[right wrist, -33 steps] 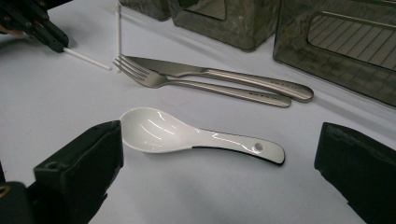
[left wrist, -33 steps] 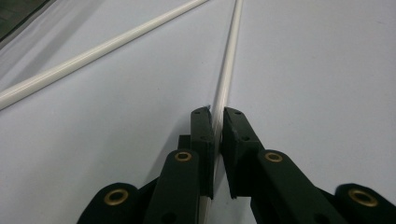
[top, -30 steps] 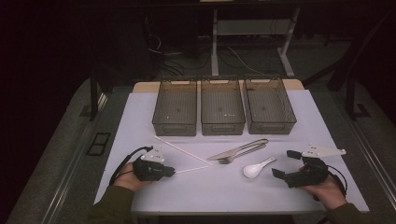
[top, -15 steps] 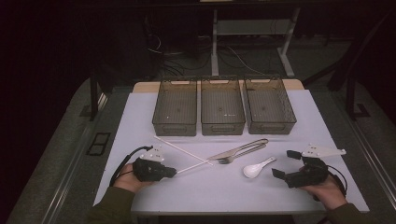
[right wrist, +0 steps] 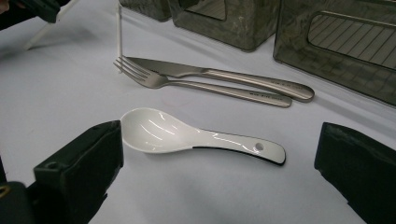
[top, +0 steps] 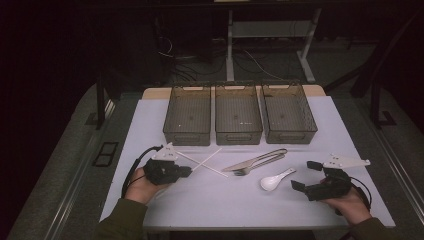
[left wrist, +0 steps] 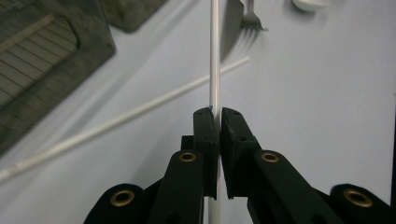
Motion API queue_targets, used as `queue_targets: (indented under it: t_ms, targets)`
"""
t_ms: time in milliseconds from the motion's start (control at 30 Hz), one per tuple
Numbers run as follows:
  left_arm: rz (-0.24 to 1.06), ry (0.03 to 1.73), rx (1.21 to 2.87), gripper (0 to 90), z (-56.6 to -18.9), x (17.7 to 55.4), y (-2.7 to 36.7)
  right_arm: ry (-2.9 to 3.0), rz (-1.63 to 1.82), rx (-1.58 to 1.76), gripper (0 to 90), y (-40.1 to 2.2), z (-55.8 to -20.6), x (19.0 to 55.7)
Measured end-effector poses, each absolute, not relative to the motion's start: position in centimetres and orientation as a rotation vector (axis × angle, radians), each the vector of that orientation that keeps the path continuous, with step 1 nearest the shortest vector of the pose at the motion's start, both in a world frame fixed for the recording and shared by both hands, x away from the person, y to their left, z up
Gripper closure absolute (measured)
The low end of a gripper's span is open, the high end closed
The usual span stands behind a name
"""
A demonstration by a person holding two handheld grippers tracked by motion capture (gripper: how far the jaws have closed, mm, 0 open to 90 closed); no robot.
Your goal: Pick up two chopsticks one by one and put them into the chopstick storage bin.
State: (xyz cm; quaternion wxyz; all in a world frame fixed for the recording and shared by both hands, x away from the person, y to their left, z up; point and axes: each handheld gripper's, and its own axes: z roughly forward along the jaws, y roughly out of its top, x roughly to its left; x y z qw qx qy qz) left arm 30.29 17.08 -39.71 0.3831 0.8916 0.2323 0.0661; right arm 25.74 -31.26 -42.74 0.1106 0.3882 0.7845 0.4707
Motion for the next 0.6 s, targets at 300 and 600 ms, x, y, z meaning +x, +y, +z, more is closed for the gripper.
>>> queue_targets:
  t_ms: [300, 600]
  targets:
    - [0.267, 0.624, 2.276, 84.8, -35.7, 33.2, 15.7, 2.298, 1.405, 1.148, 1.2, -31.4, -42.7, 25.7]
    - [0.327, 0.661, 2.207, 84.9, -32.6, 37.0, 15.7, 2.307, 1.407, 1.158, 1.2, -31.3, -42.7, 25.7]
